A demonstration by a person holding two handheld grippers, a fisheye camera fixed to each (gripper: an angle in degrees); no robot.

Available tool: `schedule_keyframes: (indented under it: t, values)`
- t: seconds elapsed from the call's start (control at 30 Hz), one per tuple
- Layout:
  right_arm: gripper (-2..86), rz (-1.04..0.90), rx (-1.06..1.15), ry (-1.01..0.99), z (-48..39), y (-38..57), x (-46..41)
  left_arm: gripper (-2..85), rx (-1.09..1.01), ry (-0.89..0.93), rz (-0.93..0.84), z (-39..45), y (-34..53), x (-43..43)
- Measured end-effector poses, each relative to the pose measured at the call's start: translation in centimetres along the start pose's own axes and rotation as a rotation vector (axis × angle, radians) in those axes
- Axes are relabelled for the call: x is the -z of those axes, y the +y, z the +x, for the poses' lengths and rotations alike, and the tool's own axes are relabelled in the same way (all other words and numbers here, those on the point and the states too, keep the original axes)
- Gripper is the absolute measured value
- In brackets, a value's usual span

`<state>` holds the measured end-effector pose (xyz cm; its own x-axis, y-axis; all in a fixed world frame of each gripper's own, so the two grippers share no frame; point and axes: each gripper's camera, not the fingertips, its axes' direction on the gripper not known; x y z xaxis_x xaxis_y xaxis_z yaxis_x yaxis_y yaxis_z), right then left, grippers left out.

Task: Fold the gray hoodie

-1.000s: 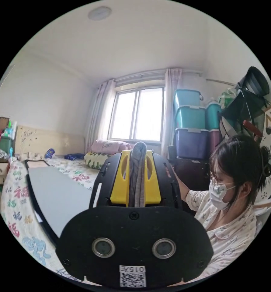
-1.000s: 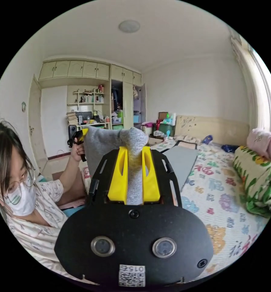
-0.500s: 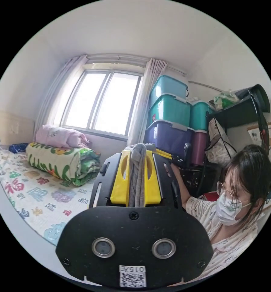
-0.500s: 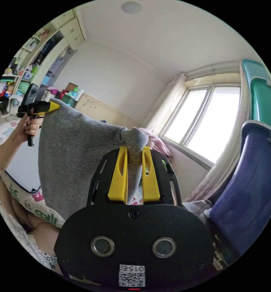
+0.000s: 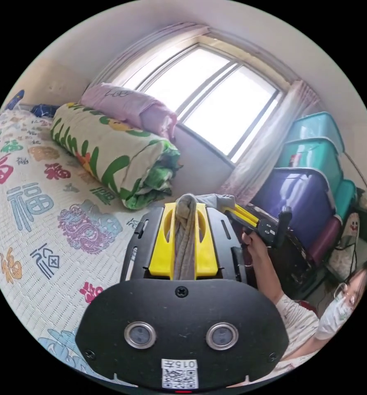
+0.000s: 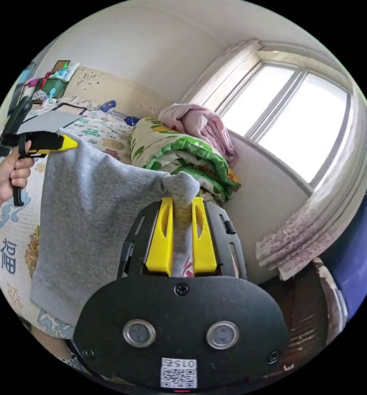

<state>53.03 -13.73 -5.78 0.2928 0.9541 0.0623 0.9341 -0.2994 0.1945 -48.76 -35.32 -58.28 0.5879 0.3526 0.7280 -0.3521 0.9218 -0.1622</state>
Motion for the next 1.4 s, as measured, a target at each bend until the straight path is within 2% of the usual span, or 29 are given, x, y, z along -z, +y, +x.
schedule_keyframes:
  t: [0.1, 0.2, 0.33, 0.4, 0.57, 0.63, 0.7, 0.8, 0.9, 1.07, 1.2, 1.27, 1.37, 1.4]
  values:
    - [7.8, -0.089, -0.049, -0.077, 0.2, -4.6, -7.3, 7.4, 0.020, -0.121, -0.059, -4.1, -0.4, -3.7]
    - [7.0, -0.216, -0.098, -0.129, 0.0, -7.7, -15.4, 7.7, 0.072, -0.295, -0.213, -9.3, 0.4, -8.4]
    - [0.5, -0.233, -0.067, 0.036, -1.1, -10.6, -20.1, 8.4, -0.005, -0.467, -0.171, -10.3, 2.3, -9.0]
    - [-0.4, -0.227, -0.033, 0.038, -1.8, -11.5, -21.5, 8.4, -0.060, -0.483, -0.176, -9.3, 2.7, -9.2]
    - [-0.9, -0.291, 0.001, 0.051, -4.2, -12.4, -27.8, 7.8, -0.132, -0.347, -0.291, -7.3, 4.2, -12.4]
    - [-1.0, -0.328, 0.063, 0.148, -5.9, -11.5, -30.9, 7.1, -0.114, -0.354, -0.387, -8.4, 5.1, -14.6]
    - [-1.0, -0.315, 0.117, 0.223, -7.3, -9.9, -32.7, 4.2, -0.109, -0.379, -0.411, -9.4, 5.8, -15.3]
    - [-1.0, -0.237, 0.219, 0.442, -9.7, -7.3, -35.4, 1.6, -0.082, -0.376, -0.431, -10.5, 6.1, -15.4]
    - [-1.0, -0.251, 0.169, 0.402, -7.5, -7.3, -37.0, 1.1, -0.100, -0.413, -0.433, -9.9, 6.2, -15.0]
    - [-1.0, -0.160, 0.053, 0.389, -3.1, -5.6, -37.1, 2.8, -0.205, -0.395, -0.411, -5.3, 7.2, -10.5]
    - [-1.0, 0.030, -0.050, 0.449, 0.8, -2.8, -33.6, 4.2, -0.355, -0.371, -0.357, 1.8, 9.1, -1.0]
    - [-1.0, 0.138, -0.171, 0.437, 3.4, -1.2, -29.9, 4.7, -0.449, -0.401, -0.332, 5.4, 10.6, 4.0]
    - [-0.8, 0.317, -0.437, 0.126, 8.9, 2.6, -20.4, 5.4, -0.474, -0.408, -0.265, 10.0, 13.3, 13.4]
    - [-0.7, 0.411, -0.504, -0.103, 10.8, 5.0, -16.2, 5.5, -0.451, -0.391, -0.239, 11.3, 14.3, 17.2]
